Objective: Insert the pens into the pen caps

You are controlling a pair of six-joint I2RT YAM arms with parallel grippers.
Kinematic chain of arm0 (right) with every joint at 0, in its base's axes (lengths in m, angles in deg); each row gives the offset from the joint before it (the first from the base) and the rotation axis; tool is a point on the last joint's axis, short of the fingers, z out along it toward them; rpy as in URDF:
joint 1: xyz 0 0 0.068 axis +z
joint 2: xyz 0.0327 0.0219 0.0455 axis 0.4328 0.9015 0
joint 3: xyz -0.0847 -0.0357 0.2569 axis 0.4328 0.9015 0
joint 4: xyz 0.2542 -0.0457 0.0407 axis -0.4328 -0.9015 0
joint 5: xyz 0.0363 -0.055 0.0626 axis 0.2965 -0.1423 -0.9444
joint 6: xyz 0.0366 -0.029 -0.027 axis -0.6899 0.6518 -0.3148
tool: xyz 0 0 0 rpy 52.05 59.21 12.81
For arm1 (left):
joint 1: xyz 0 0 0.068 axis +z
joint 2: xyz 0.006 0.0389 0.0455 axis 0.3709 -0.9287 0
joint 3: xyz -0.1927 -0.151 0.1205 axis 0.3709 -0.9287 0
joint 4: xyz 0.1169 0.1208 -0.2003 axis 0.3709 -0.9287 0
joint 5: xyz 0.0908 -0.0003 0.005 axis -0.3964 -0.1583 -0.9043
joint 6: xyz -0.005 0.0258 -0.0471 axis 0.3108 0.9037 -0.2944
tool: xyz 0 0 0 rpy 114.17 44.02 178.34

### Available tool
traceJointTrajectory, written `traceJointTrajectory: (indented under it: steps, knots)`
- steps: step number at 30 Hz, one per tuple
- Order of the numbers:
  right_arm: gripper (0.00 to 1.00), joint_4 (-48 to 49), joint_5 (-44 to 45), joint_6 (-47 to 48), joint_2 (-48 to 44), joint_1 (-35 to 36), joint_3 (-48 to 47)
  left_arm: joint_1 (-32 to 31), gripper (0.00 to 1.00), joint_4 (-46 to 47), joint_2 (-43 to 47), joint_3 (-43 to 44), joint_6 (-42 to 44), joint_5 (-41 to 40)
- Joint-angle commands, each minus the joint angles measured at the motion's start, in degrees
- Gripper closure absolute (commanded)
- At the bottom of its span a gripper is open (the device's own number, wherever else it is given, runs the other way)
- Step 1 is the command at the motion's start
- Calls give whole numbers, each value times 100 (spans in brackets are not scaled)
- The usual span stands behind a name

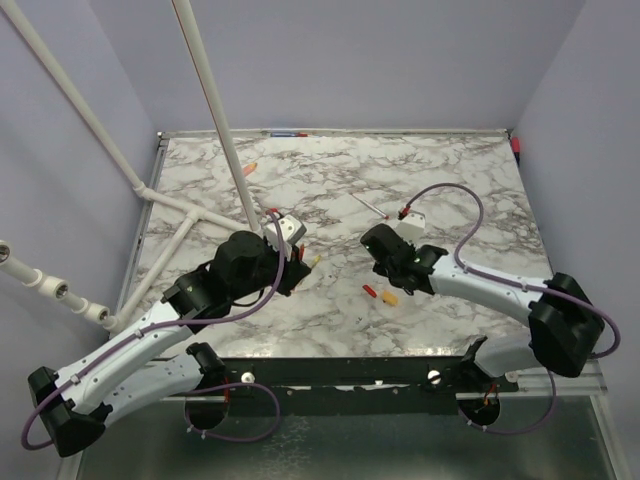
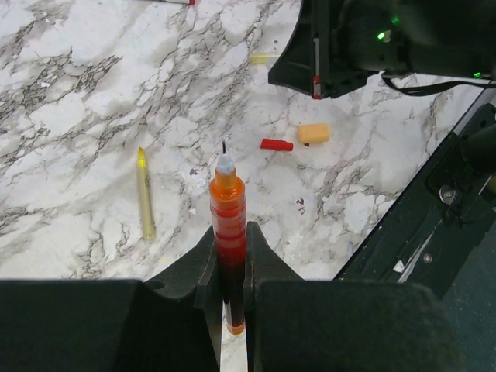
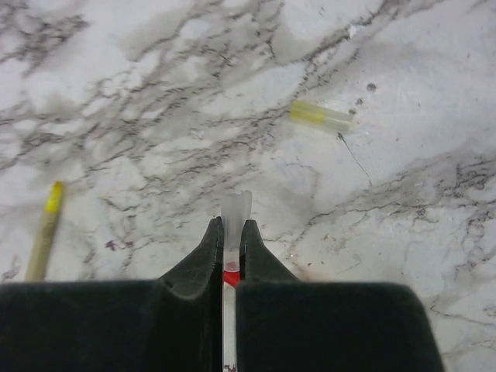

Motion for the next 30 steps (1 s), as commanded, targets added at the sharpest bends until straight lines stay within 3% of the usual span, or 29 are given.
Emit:
traceJointTrajectory:
  steps: [1,10,16,30]
  knots:
    - [99,757,-171,964,-782,-34,225,-7,100,2,-87,31,-51,375]
    - [99,1810,-1765,2410,-2180,-26,295,-2,100,668,-135,-78,-561,1500]
    - [99,2602,-3170,2899,-2752,-26,186,-3,100,1174,-129,-250,-727,2286]
    - [99,4481,-5172,2780,-2624,106,-49,-4,100,2164,-113,-587,-1267,3582]
